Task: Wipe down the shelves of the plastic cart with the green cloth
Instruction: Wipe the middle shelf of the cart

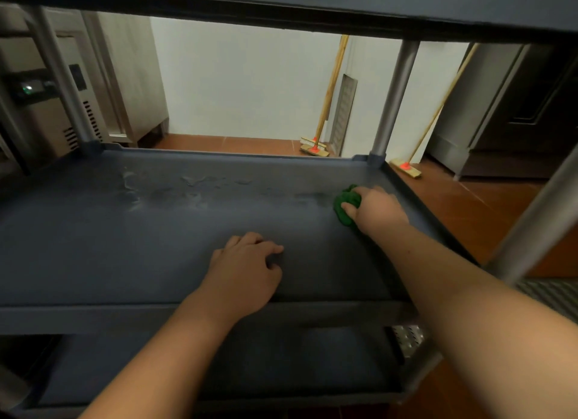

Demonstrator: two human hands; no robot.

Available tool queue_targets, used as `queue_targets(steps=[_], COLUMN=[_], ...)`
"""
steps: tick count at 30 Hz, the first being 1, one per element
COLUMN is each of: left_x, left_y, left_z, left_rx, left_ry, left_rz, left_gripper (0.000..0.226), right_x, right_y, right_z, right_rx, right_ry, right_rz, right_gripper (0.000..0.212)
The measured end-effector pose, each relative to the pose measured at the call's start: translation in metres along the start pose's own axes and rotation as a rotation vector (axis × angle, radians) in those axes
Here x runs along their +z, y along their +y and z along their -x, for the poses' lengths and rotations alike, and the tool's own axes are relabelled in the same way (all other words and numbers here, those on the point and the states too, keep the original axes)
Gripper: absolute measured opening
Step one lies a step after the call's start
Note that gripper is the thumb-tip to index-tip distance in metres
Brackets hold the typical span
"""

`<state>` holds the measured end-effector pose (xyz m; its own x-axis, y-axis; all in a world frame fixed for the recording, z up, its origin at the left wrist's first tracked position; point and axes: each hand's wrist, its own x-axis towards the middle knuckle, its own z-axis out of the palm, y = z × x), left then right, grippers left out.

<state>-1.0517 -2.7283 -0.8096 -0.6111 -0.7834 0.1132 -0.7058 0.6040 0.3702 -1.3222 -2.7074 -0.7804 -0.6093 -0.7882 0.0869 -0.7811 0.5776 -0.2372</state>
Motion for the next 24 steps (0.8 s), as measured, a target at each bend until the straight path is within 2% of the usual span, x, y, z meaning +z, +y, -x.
queue_targets(steps=[5, 12, 15, 19, 23, 24], left_x=[-0.002, -0.001, -0.001, 0.0, 0.003, 0.004], left_y=[0.002, 0.006, 0.004, 0.004, 0.002, 0.002], left_z=[0.0, -0.001, -0.001, -0.001, -0.002, -0.002], left_rx=[-0.022, -0.039, -0.041, -0.034, -0.021, -0.019], left_ry=[-0.01, -0.004, -0.007, 0.005, 0.026, 0.026], left_rz=[-0.008, -0.027, -0.013, -0.009, -0.021, -0.024], left_gripper=[0.045, 0.045, 0.045, 0.045, 0.045, 0.045], right_x=[-0.016, -0.024, -0.026, -0.036, -0.035, -0.032], right_y=[0.033, 0.061, 0.064, 0.048, 0.042, 0.045], right_z=[0.004, 0.01, 0.009, 0.01, 0.013, 0.013], right_rx=[0.094, 0.127, 0.159, 0.18, 0.108, 0.119], right_ry=[0.005, 0.091, 0.105, 0.185, -0.073, -0.09], right_rz=[0.021, 0.096, 0.126, 0.1, 0.16, 0.165], right_gripper=[0.052, 0.048, 0.055, 0.078, 0.078, 0.077])
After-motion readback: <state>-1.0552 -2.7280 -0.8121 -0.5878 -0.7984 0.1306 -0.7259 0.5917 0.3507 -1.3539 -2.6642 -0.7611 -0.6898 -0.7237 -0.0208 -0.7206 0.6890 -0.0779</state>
